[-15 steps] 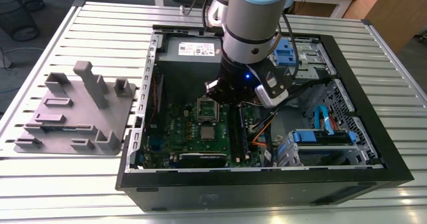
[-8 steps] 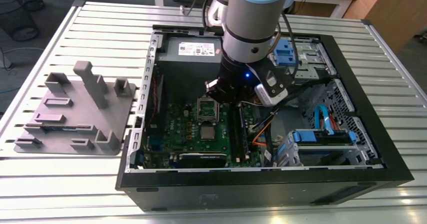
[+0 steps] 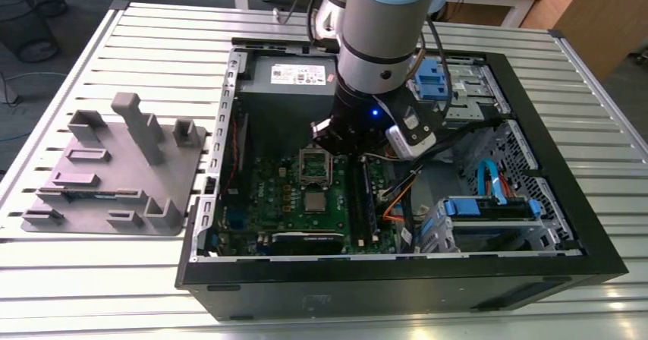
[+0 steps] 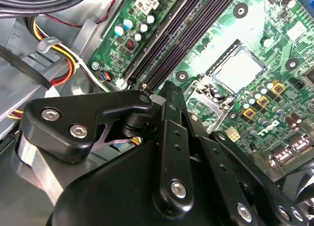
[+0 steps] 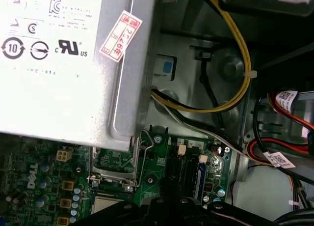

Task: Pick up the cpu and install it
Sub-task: 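Close the cpu cover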

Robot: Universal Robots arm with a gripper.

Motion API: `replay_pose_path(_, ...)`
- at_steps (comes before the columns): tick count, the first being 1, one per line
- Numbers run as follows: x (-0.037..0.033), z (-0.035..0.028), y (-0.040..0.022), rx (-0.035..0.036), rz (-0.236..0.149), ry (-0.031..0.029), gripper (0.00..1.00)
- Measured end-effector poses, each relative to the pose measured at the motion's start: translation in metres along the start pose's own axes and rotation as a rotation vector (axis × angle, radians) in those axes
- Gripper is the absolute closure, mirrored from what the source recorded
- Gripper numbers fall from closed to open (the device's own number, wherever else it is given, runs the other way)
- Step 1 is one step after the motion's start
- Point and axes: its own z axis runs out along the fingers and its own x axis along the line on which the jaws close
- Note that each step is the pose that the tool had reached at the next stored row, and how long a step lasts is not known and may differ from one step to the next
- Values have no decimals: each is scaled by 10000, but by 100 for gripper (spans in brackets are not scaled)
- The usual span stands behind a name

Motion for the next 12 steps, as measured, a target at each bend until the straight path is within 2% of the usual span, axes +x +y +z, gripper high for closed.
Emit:
replay_pose_path(7,-4,4,4,-2,-26,-1,89)
replay_pose_path(12,-11,8,3,-3,-227,4,89)
